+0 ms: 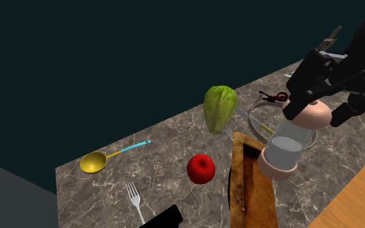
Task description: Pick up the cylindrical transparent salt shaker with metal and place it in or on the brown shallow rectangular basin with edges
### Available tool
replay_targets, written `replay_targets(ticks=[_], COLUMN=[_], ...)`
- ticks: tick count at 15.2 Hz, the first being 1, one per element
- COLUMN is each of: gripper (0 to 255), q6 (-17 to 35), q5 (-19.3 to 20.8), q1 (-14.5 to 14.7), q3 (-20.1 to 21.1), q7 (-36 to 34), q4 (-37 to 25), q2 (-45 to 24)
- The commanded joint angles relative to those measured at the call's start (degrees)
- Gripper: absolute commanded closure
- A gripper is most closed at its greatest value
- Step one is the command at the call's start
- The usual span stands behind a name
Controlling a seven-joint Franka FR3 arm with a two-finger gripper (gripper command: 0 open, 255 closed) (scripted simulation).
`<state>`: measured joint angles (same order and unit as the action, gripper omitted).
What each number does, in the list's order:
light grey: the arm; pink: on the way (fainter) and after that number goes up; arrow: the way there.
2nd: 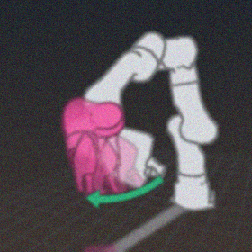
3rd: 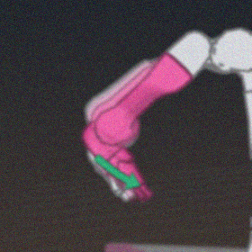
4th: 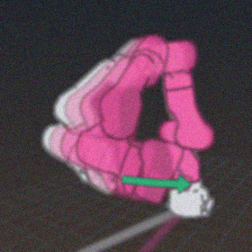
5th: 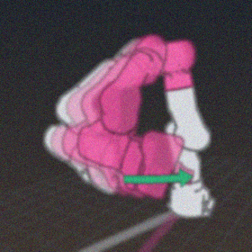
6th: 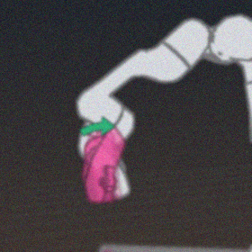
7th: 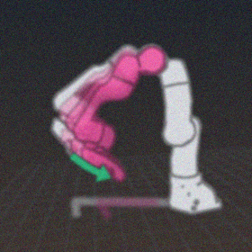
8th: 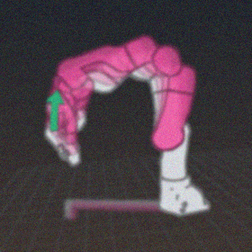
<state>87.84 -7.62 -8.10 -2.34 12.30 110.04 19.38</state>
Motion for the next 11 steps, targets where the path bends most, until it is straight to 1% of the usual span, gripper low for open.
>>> replay_targets(ticks=[1, 11], gripper=[255, 255], q6=[1.6, 9.2], q5=[0.0, 0.0], q1=[0.0, -0.1], q3=[0.0, 0.1], q7=[0.3, 1.2], q4=[2.0, 10.6], q2=[0.4, 1.4])
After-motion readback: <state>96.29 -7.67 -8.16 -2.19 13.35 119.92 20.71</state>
